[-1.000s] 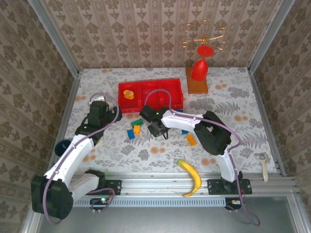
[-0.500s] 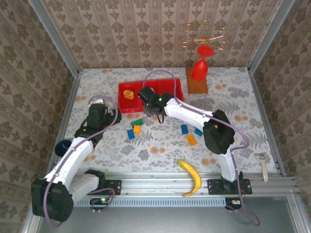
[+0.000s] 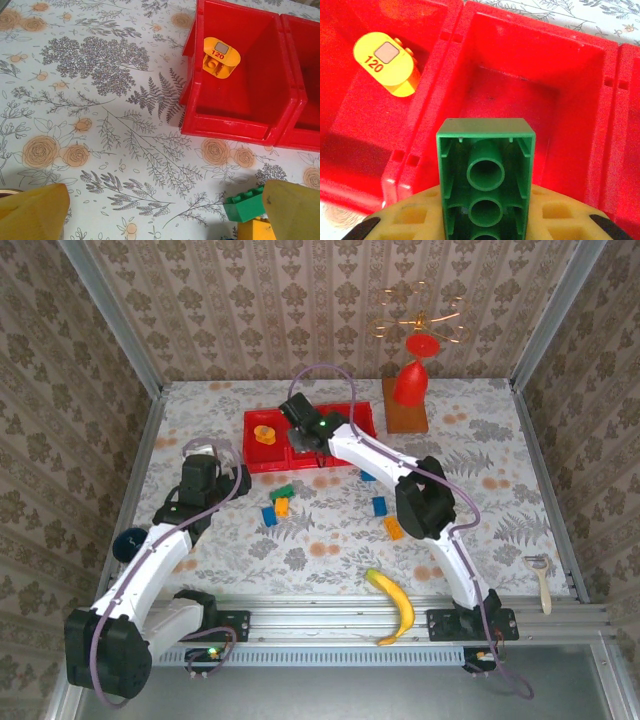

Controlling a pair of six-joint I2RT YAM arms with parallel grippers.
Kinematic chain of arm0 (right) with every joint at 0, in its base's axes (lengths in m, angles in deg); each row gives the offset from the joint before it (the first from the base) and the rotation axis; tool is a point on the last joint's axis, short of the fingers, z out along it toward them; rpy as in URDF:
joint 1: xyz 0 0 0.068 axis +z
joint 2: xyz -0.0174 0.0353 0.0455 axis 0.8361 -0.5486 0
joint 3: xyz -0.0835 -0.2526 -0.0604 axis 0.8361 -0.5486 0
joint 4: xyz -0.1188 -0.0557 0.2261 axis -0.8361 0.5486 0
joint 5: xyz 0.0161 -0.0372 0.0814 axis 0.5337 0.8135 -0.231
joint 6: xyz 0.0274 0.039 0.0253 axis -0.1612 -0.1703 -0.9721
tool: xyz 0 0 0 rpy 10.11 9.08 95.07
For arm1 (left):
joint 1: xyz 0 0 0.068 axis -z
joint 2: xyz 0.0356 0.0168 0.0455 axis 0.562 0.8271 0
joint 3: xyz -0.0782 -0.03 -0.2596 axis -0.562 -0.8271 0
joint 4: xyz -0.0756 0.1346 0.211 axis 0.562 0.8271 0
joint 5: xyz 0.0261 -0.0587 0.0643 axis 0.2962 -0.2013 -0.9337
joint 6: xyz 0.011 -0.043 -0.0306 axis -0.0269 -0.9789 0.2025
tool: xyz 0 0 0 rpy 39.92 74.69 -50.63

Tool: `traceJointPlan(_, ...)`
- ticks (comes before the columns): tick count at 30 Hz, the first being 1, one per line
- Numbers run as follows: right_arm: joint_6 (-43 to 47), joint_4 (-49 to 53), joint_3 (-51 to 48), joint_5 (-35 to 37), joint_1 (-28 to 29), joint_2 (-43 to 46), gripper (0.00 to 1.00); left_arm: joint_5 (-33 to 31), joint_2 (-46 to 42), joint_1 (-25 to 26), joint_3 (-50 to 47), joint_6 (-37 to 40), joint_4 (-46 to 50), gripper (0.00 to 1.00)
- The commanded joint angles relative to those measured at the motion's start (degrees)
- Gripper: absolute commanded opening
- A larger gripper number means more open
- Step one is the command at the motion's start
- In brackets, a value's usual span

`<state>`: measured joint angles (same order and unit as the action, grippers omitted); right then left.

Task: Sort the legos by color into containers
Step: Place the lego in the container.

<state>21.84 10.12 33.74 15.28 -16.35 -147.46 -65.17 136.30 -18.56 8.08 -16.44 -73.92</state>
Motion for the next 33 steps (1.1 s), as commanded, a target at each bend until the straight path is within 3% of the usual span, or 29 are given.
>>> traceJointPlan(1, 1.54, 0.04, 3.05, 1.23, -0.61, -2.02, 0.07, 0.95, -1.23, -0.57, -1.04, -0.93, 0.79, 1.0)
traceJointPlan(9, 3.49, -0.51, 5.3, 2.42, -0.83, -5.16, 0.14, 1.43, -1.18, -0.7, -0.39, -0.75, 1.63, 1.0)
traceJointPlan(16, 4.73, 0.44, 7.75, 2.53, -0.85, -6.65, 0.28, 1.65, -1.53, -0.72, 0.37, -1.17, 3.2, 1.0)
traceJointPlan(22, 4.74, 1.93, 8.2, 2.52, -0.79, -5.74, 0.42, 1.12, -1.69, -0.7, 0.35, -0.85, 3.33, 1.0)
traceJointPlan(33, 5.33, 3.74, 8.1, 3.12, -0.05, -1.64, 0.56, -0.01, -2.48, -0.77, 0.81, -0.05, 4.36, 1.0)
